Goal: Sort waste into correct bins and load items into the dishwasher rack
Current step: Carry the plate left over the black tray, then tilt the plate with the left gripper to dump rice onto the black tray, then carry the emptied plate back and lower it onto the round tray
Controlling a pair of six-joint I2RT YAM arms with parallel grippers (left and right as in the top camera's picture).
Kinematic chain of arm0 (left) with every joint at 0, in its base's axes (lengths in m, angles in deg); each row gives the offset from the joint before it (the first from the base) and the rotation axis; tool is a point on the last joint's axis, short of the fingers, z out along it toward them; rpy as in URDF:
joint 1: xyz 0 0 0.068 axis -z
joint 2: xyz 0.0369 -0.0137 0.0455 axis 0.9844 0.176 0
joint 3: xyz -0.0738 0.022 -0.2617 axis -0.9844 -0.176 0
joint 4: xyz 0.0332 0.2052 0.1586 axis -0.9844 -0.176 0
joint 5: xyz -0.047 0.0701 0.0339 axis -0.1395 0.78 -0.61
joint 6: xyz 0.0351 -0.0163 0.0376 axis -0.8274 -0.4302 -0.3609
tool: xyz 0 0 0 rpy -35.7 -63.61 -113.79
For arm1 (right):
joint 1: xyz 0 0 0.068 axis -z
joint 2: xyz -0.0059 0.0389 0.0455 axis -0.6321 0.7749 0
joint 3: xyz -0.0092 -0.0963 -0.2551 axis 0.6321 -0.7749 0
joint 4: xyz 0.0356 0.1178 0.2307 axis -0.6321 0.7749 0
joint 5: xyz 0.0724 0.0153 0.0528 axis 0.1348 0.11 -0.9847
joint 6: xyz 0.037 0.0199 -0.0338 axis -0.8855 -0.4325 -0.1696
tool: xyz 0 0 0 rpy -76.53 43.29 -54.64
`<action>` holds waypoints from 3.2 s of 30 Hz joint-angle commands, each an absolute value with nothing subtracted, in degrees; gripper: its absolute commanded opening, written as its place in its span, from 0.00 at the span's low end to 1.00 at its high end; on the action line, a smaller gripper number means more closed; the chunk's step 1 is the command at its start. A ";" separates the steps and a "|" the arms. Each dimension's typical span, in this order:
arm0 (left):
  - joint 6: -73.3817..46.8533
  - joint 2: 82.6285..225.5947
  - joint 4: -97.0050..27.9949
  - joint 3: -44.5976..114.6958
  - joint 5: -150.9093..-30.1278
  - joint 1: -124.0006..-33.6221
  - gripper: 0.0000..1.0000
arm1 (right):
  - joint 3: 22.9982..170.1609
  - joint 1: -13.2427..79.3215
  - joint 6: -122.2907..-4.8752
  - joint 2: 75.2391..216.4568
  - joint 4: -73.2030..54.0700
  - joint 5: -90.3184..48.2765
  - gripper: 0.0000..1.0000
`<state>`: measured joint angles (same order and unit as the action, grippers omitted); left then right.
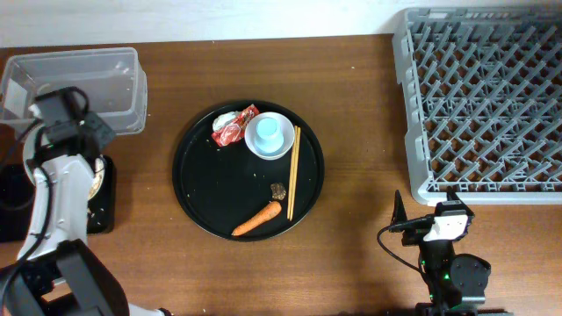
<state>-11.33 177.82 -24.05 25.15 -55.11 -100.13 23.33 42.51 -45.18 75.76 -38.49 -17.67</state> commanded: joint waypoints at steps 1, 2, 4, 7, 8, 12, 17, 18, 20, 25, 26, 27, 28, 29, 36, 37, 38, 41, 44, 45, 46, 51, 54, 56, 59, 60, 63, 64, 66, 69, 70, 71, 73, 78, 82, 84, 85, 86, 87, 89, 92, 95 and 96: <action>-10.06 176.22 -23.22 26.26 -63.87 -103.96 0.01 | 23.02 42.16 -45.46 75.28 -38.21 -17.21 0.98; -10.08 176.22 -23.22 26.26 -64.47 -104.77 0.01 | 23.02 42.16 -45.46 75.28 -38.21 -17.23 0.98; -10.08 176.22 -23.19 26.26 -65.10 -106.03 0.01 | 23.02 42.16 -45.46 75.28 -38.21 -17.21 0.98; -10.06 176.22 -22.78 26.26 -69.25 -108.20 0.01 | 23.02 42.16 -45.46 75.33 -38.21 -17.21 0.98; -10.06 176.22 -22.41 26.26 -71.13 -108.70 0.01 | 23.02 42.16 -45.46 75.33 -38.21 -17.23 0.98; -9.52 176.20 -20.18 26.26 -81.32 -110.84 0.01 | 23.02 42.16 -45.46 75.33 -38.21 -17.21 0.98; -4.44 176.20 -19.13 26.26 -90.43 -115.37 0.01 | 23.02 42.16 -45.46 75.33 -38.21 -17.21 0.98; -4.03 176.20 -19.28 26.26 -91.68 -116.11 0.01 | 23.02 42.16 -45.46 75.33 -38.21 -17.23 0.98; -3.66 176.20 -19.26 26.26 -94.98 -117.82 0.01 | 23.02 42.16 -45.46 75.33 -38.21 -17.21 0.98; 1.59 176.20 -19.37 26.26 -99.44 -122.30 0.01 | 23.02 42.16 -45.46 75.33 -38.21 -17.21 0.98; 3.07 176.20 -19.22 26.26 -100.38 -123.32 0.01 | 23.02 42.16 -45.46 75.33 -38.21 -17.21 0.98; 3.75 176.20 -19.11 26.26 -101.14 -123.98 0.01 | 23.02 42.16 -45.46 75.33 -38.21 -17.21 0.98; 5.28 176.20 -18.91 26.26 -102.61 -125.27 0.01 | 23.02 42.16 -45.46 75.33 -38.21 -17.23 0.98; 6.07 176.20 -18.76 26.26 -103.79 -126.12 0.01 | 23.02 42.16 -45.46 75.33 -38.21 -17.23 0.98; 15.53 176.20 -16.29 26.26 -112.94 -132.70 0.01 | 23.02 42.16 -45.46 75.33 -38.21 -17.23 0.99; 17.70 176.20 -14.89 26.26 -114.76 -133.79 0.01 | 23.02 42.16 -45.46 75.33 -38.21 -17.21 0.98; 19.31 176.20 -14.30 26.26 -116.20 -134.60 0.01 | 23.02 42.16 -45.46 75.33 -38.21 -17.23 0.98; 22.68 176.20 -14.25 26.26 -118.47 -136.07 0.01 | 23.02 42.16 -45.46 75.33 -38.21 -17.21 0.98; 23.38 176.20 -14.08 26.26 -119.72 -136.00 0.01 | 23.02 42.16 -45.46 75.33 -38.21 -17.21 0.98; 23.84 176.20 -13.95 26.26 -120.03 -136.00 0.01 | 23.02 42.16 -45.46 75.33 -38.21 -17.23 0.98; 23.42 176.20 -13.25 26.26 -116.42 -136.00 0.01 | 23.02 42.16 -45.46 75.33 -38.21 -17.21 0.98; 25.70 176.26 -11.33 26.26 -115.87 -137.44 0.01 | 23.02 42.16 -45.46 75.33 -38.21 -17.21 0.98; 28.82 176.26 -11.24 26.26 -121.42 -137.84 0.01 | 23.02 42.16 -45.46 75.33 -38.21 -17.23 0.98; 29.21 176.24 -10.50 26.26 -121.99 -137.62 0.00 | 23.02 42.16 -45.46 75.33 -38.21 -17.23 0.98; 30.35 176.18 -8.72 26.26 -121.25 -137.62 0.01 | 23.02 42.16 -45.46 75.33 -38.21 -17.21 0.98; 31.03 176.20 -9.64 26.26 -121.01 -137.66 0.00 | 23.02 42.16 -45.46 75.33 -38.21 -17.23 0.98; 32.69 176.20 -7.59 26.26 -123.59 -137.77 0.00 | 23.02 42.16 -45.46 75.33 -38.21 -17.21 0.98; 32.80 176.20 -7.70 26.26 -124.20 -137.79 0.00 | 23.02 42.16 -45.46 75.33 -38.21 -17.21 0.98; 33.43 176.18 -7.65 26.26 -128.68 -137.77 0.01 | 23.02 42.16 -45.46 75.33 -38.21 -17.21 0.98; 32.71 175.48 -7.17 26.26 -129.66 -136.87 0.01 | 23.02 42.16 -45.46 75.33 -38.21 -17.23 0.98; 32.73 175.11 -7.17 26.26 -129.75 -136.50 0.01 | 23.02 42.16 -45.46 75.33 -38.21 -17.21 0.98; 32.73 174.62 -7.17 26.26 -129.84 -136.15 0.00 | 23.02 42.16 -45.46 75.33 -38.21 -17.23 0.98; 32.03 173.20 -7.44 26.26 -129.90 -135.63 0.00 | 23.02 42.16 -45.46 75.33 -38.21 -17.21 0.99; 27.53 168.26 -10.58 26.26 -130.49 -134.43 0.01 | 23.02 42.16 -45.46 75.33 -38.21 -17.21 0.98; 20.62 164.05 -19.15 26.26 -126.82 -131.24 0.00 | 23.02 42.16 -45.46 75.33 -38.21 -17.21 0.98; 15.25 161.66 -25.62 26.26 -121.27 -128.18 0.00 | 23.02 42.16 -45.46 75.33 -38.21 -17.21 0.98; 12.69 160.46 -28.35 26.26 -118.98 -126.10 0.01 | 23.02 42.16 -45.46 75.33 -38.21 -17.21 0.98; 10.11 159.30 -30.28 26.26 -116.92 -123.63 0.01 | 23.02 42.16 -45.46 75.33 -38.21 -17.21 0.98; 7.82 158.17 -32.05 26.26 -114.82 -120.46 0.00 | 23.02 42.16 -45.46 75.33 -38.21 -17.21 0.98; 4.45 156.83 -34.78 26.26 -110.61 -115.04 0.01 | 23.02 42.16 -45.46 75.33 -38.21 -17.21 0.98; -1.78 155.96 -40.40 26.26 -96.31 -100.83 0.00 | 23.02 42.16 -45.46 75.33 -38.21 -17.21 0.98; -3.37 156.70 -42.95 26.26 -85.54 -89.93 0.01 | 23.02 42.16 -45.46 75.33 -38.21 -17.23 0.98; -3.37 157.14 -43.35 26.26 -81.99 -85.66 0.00 | 23.02 42.16 -45.46 75.33 -38.21 -17.21 0.98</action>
<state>2.20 156.94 -42.19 25.93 -98.85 -96.15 23.33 42.51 -45.16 75.74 -38.49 -17.49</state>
